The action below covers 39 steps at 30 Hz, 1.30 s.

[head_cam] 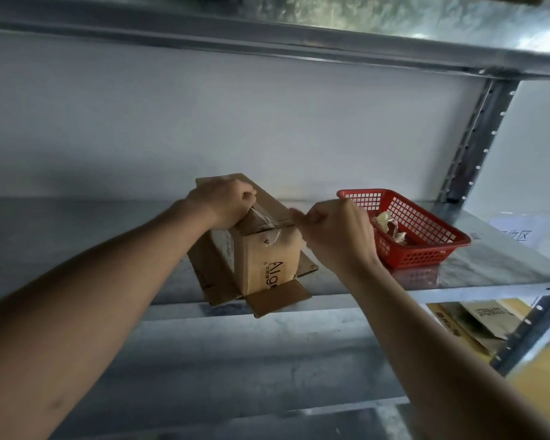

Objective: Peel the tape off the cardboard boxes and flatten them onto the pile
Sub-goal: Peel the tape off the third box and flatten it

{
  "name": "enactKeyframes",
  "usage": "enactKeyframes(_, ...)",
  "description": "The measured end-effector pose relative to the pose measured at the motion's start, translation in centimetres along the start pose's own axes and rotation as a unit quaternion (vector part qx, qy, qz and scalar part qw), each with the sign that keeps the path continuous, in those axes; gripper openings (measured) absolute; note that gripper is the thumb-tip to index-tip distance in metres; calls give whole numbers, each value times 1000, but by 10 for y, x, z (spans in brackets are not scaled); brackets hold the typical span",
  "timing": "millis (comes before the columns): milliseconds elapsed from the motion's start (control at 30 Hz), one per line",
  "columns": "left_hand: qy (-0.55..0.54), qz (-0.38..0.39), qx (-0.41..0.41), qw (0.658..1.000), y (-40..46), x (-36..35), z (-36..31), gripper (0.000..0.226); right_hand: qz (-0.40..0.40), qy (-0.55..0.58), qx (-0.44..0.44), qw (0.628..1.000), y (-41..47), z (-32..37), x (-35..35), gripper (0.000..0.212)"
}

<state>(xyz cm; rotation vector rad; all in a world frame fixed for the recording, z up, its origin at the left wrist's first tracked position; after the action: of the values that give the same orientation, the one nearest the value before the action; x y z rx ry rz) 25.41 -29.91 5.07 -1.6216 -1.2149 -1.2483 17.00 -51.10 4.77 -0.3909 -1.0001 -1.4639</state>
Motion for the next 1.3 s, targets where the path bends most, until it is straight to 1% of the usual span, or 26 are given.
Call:
enactKeyframes(33,12,-11,19,1000,-1,0,0,42,65,47,-37,996,-2,-2,-8,40)
enactKeyframes(67,32,-22,42,998,-3,1,0,42,111,84,-70,988,-5,-3,-16,41)
enactKeyframes(100,52,-32,62,996,-4,1,-1,41,133,99,-87,982,-8,-3,-23,43)
enactKeyframes(167,61,-45,85,993,-6,-1,0,39,128,122,-102,979,-13,1,-32,46)
enactKeyframes(267,56,-54,97,992,-7,-2,0,39,86,193,-120,970,-18,7,-40,37)
enactKeyframes(333,63,-59,101,991,-7,-2,1,39,60,213,-125,967,-21,10,-41,32)
enactKeyframes(500,70,-57,103,991,-7,-2,2,40,23,284,-139,948,-26,8,-44,26)
enactKeyframes(633,69,-59,96,991,-8,-1,0,39,25,316,-150,936,-23,7,-44,21)
enactKeyframes(700,61,-63,93,992,-8,0,0,39,30,337,-162,927,-21,6,-46,23)
enactKeyframes(767,60,-68,90,992,-7,-1,1,38,44,341,-177,922,-19,5,-49,27)
enactKeyframes(867,66,-74,83,992,-7,-2,3,38,80,359,-190,910,-15,7,-53,25)
enactKeyframes(1000,42,-68,64,995,-7,-2,10,40,99,408,-153,895,-6,12,-43,26)
enactKeyframes(1067,36,-66,53,996,-8,-1,12,44,97,413,-134,896,-2,14,-36,26)
enactKeyframes(1133,41,-61,42,996,-6,-1,13,49,86,398,-118,906,4,14,-31,21)
enactKeyframes(1200,43,-38,36,998,-1,-3,15,52,75,379,-91,918,7,15,-26,9)
enactKeyframes(1233,39,-16,34,999,2,-5,17,53,71,363,-74,926,9,14,-23,10)
enactKeyframes(1300,37,39,38,998,5,-10,20,57,78,296,-19,952,12,11,-16,29)
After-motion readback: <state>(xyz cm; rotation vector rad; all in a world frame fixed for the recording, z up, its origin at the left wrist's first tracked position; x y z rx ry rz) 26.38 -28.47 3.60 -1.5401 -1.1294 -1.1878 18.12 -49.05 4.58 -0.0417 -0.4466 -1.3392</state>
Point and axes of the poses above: each hand's wrist, its own y-axis towards the middle knuckle, its own x-axis out of the back of the hand, z = x × y, the point moved 5 cm from there along y, towards the middle knuckle, and after that the axes turned 15 degrees about z, right-handed, at the moved point
